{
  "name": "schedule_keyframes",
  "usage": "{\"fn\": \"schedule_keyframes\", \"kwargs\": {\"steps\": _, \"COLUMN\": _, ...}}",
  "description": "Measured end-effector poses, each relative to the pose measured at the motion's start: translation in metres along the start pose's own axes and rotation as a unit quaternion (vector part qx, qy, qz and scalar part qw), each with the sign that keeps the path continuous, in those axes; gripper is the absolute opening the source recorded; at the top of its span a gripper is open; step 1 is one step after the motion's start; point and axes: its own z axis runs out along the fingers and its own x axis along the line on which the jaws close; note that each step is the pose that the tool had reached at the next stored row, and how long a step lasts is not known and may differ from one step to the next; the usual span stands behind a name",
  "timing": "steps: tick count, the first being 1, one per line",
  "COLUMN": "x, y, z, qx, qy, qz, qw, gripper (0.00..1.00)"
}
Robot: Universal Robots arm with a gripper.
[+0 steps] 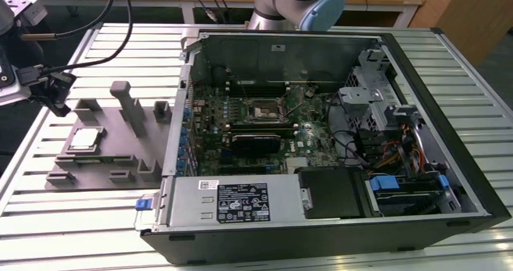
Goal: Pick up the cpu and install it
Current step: 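Pick up the cpu and move it towards the insertion slot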
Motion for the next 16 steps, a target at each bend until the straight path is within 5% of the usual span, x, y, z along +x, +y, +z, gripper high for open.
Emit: {"fn": "schedule_keyframes", "kwargs": {"steps": 16, "x": 0.0075, "y": -0.0016, "z": 0.0127, "qx": 0.0, "qy": 0.0, "qz": 0.0, "qw": 1.0, "gripper": 0.11}}
